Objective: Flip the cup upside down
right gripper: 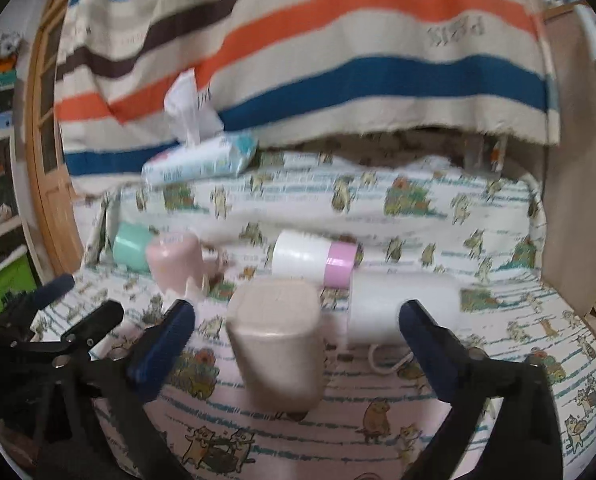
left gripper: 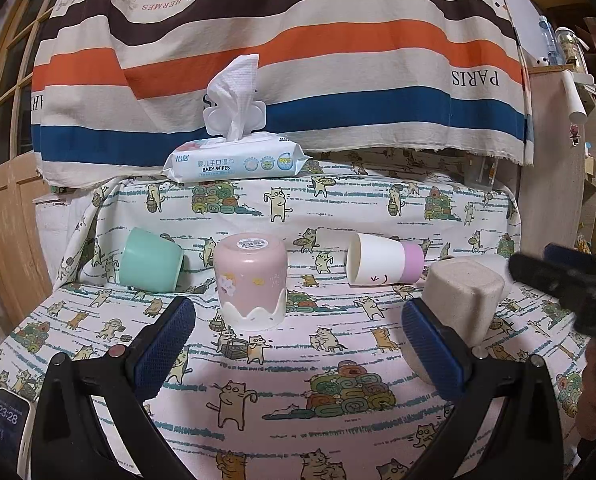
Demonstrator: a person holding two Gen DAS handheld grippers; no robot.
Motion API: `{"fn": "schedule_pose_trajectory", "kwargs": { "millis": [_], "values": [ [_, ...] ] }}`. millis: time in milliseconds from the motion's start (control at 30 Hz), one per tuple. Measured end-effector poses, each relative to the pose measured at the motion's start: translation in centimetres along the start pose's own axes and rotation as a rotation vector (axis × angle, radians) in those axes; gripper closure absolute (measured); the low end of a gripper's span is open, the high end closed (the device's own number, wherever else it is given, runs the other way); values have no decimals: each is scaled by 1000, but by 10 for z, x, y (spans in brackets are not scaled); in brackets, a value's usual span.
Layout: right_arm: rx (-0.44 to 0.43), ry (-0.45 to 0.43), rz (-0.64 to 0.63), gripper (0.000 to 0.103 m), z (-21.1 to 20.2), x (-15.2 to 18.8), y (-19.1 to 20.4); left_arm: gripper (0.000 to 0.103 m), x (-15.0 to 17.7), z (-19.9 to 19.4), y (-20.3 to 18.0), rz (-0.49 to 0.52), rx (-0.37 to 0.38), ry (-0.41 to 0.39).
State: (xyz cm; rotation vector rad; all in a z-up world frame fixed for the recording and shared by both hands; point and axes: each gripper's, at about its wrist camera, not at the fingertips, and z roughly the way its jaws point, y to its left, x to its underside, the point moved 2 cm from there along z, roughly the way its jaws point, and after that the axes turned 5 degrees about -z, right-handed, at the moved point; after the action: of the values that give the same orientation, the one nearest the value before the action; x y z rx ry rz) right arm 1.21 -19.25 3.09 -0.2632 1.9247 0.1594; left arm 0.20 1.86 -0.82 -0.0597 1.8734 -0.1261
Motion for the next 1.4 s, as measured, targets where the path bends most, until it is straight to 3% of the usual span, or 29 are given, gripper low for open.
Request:
{"fn": "schedule_pose_trajectory", "kwargs": {
  "millis": [133, 267, 567, 867, 1400],
  "values": [
    [51, -99, -24, 1, -17, 2, -9, 0, 0, 0, 0, 0, 0, 0],
    [100, -125, -43, 0, -22, 7, -18, 0, 0, 0, 0, 3, -5, -1],
    [130, -100, -6, 0, -13, 23, -36, 0, 0, 0, 1, 5, -27, -4],
    [129, -56, -39, 0, -5, 24, -29, 0, 0, 0, 1, 5, -28, -4],
    [125, -57, -37, 0, -6, 25, -30, 0, 1, 1, 4, 4, -40, -4]
  ]
}}
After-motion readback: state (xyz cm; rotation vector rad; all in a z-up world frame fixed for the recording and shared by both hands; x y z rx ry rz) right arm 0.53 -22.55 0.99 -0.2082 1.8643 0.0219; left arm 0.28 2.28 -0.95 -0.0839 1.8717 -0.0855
